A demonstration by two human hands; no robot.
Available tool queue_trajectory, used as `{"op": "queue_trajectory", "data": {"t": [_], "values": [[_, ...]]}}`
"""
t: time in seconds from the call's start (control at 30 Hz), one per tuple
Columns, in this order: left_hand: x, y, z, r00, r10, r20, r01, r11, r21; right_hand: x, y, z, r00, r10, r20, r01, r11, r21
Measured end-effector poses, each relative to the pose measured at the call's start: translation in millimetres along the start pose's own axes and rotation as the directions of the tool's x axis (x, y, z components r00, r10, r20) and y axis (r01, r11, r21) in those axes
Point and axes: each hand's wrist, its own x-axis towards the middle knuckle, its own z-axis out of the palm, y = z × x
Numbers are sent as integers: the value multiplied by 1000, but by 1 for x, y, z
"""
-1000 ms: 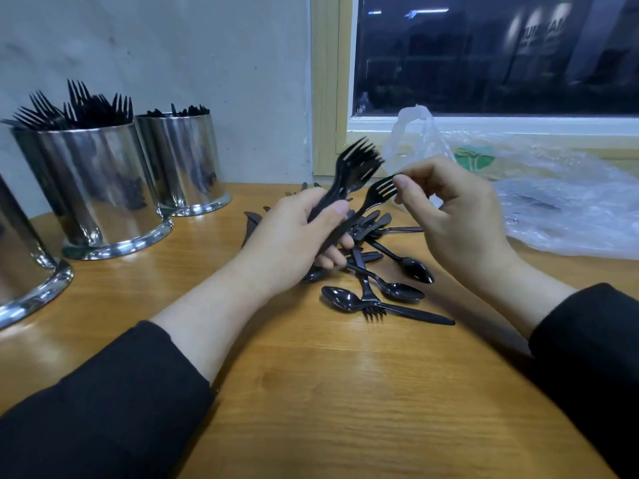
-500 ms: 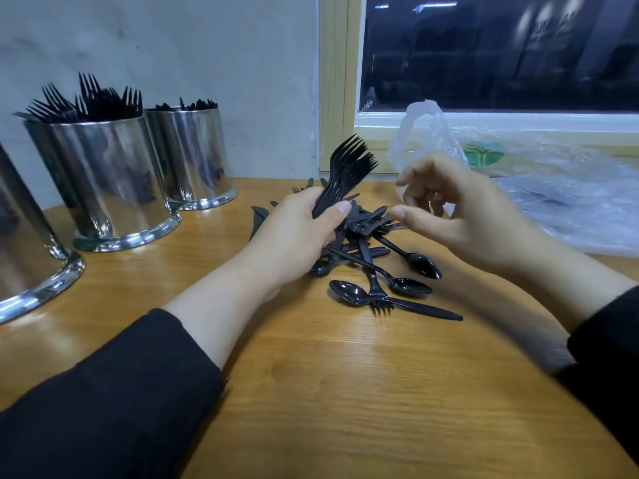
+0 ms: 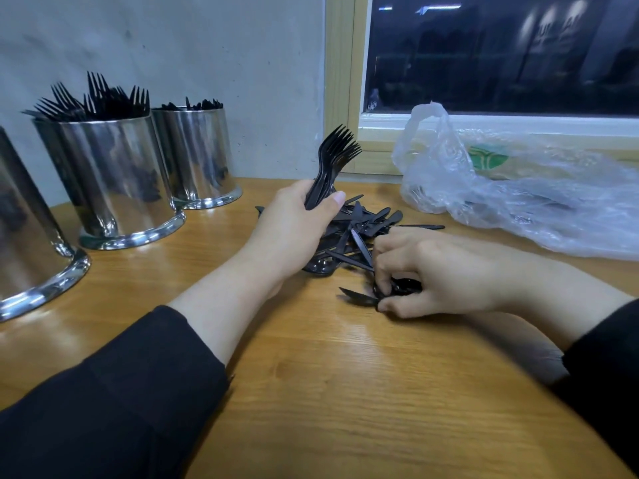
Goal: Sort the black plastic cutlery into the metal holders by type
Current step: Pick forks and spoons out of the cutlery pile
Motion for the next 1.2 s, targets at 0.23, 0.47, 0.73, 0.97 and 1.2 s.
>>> {"op": "queue_trajectory", "data": {"t": [0.23, 0.47, 0.73, 0.97, 1.2], "values": [[0, 3, -2, 999, 6, -52, -7, 1000, -23, 1, 2, -3, 983, 23, -183, -34, 998, -57], [0, 3, -2, 999, 10, -37, -10, 1000, 1, 1, 11, -3, 917, 248, -313, -278, 959, -55], [-1, 2, -1, 999, 7, -34, -6, 1000, 21, 1, 13, -3, 840, 468, -275, -478, 878, 33], [-5, 9, 0, 997, -79, 16, 81, 992, -98, 4, 8, -9, 706, 604, -370, -328, 742, 585], [-13, 13, 15, 988, -111, 108, 131, 973, -192, 13, -4, -1, 616, 727, -305, 23, 370, 929]]}}
